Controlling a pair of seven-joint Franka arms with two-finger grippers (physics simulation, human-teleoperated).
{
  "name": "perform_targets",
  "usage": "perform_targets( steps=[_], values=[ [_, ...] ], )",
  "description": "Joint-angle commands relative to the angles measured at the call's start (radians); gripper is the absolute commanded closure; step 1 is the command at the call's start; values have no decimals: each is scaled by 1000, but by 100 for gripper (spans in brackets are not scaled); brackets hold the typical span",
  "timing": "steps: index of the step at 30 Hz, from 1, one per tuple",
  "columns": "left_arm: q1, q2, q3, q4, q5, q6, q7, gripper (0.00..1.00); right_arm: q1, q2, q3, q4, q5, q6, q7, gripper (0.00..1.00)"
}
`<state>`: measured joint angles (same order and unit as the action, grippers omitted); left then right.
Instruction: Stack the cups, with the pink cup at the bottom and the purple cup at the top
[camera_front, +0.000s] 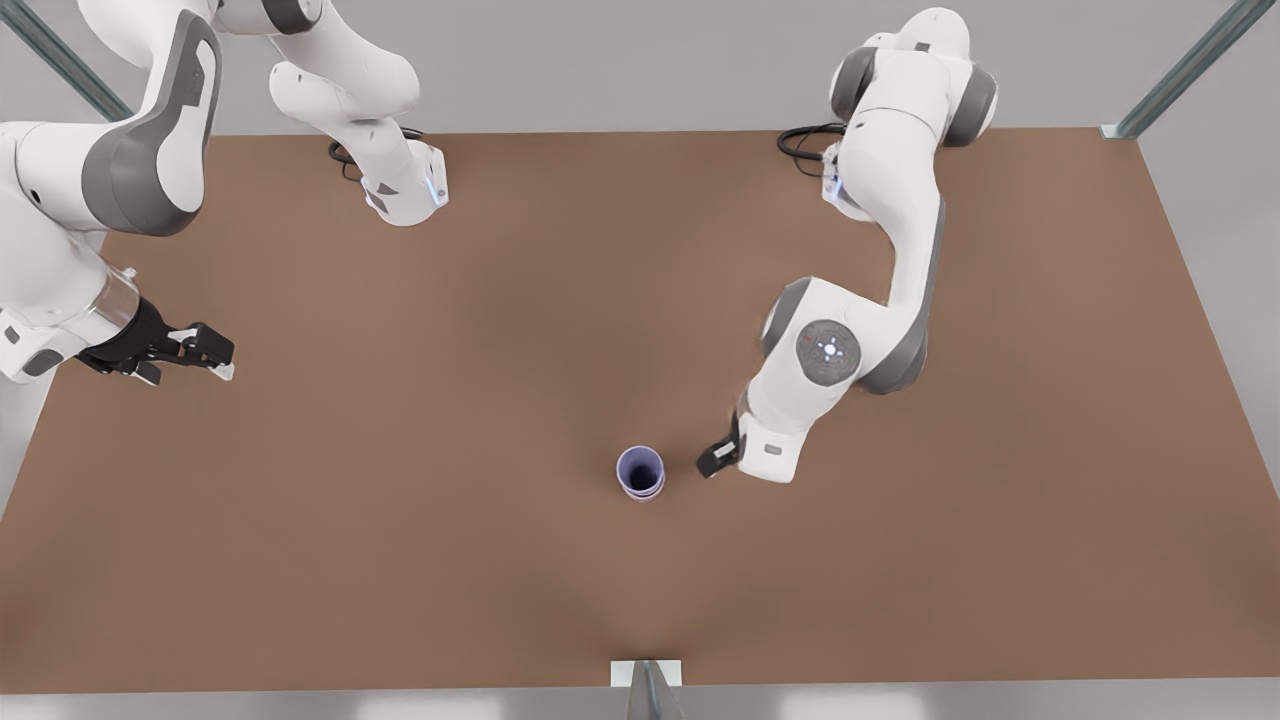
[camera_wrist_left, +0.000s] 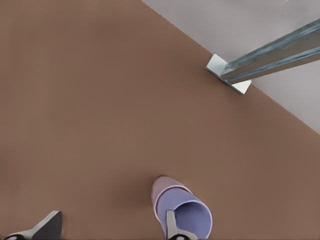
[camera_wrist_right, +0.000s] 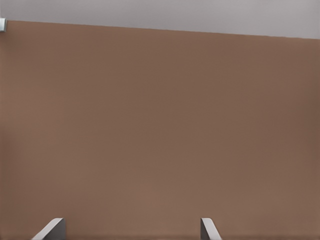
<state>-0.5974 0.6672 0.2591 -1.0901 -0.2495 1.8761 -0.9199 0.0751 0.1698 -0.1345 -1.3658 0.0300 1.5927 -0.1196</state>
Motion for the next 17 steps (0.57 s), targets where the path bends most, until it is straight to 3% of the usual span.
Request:
perform_targets(
  steps=[1,2,3,4,5,7,17],
  values=[
    [2,-38,120,-2,6,-299,729,0,0,-1,0,1,1,0,1,0],
    [7,-70,196,-4,1,-340,863,0,0,-1,0,1,1,0,1,0],
    [59,-155,198,-85,9,-342,941,0,0,-1,0,1,1,0,1,0],
    [155,-254,103,-155,55,-322,987,0,0,-1,0,1,1,0,0,0],
    [280,-339,-78,-206,179,-322,990,0,0,-1,0,-1,1,0,1,0],
    [444,-434,-258,-255,252,-333,1081,0,0,-3,0,1,-2,0,0,0],
    [453,-443,-297,-278,269,-324,1122,0,0,-3,0,1,-2,0,0,0]
  ],
)
